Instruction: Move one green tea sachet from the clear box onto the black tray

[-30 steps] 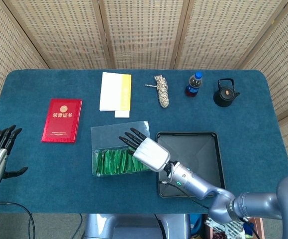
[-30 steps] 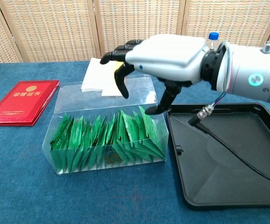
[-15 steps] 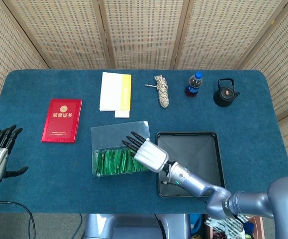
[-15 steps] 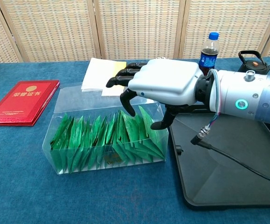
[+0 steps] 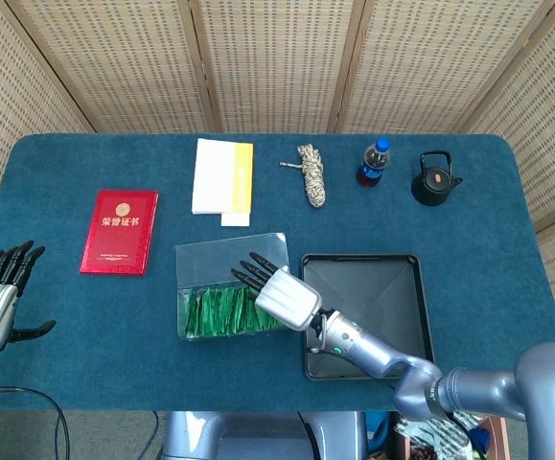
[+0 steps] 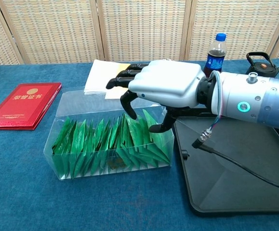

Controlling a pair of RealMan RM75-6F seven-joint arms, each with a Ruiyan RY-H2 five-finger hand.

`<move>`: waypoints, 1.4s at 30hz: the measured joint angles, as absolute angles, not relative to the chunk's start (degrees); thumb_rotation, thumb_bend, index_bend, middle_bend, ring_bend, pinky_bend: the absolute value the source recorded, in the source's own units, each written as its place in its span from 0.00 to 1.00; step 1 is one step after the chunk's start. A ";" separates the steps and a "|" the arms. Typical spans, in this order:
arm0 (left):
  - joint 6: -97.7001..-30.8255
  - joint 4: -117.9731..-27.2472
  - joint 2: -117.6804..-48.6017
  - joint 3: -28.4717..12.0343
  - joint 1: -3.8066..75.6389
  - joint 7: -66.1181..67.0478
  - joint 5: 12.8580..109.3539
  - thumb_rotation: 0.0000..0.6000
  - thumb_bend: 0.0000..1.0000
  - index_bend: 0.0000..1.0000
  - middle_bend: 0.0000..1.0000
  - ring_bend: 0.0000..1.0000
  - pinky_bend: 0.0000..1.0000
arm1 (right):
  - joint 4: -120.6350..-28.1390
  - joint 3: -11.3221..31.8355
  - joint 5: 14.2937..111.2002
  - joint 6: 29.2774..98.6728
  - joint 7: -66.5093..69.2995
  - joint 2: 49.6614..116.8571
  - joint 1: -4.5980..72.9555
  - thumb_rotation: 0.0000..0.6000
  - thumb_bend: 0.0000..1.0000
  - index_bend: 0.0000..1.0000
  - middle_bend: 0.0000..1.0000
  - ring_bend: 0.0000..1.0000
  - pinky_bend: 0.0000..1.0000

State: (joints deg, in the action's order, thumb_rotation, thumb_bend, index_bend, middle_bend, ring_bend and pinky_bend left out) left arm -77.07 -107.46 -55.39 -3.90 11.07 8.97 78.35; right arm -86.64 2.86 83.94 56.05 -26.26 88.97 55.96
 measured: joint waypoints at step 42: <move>-76.75 -107.47 -54.95 -3.85 11.32 8.00 78.17 1.00 0.07 0.00 0.00 0.00 0.00 | -84.83 4.94 82.64 51.82 -32.59 89.99 55.04 1.00 0.54 0.55 0.14 0.00 0.00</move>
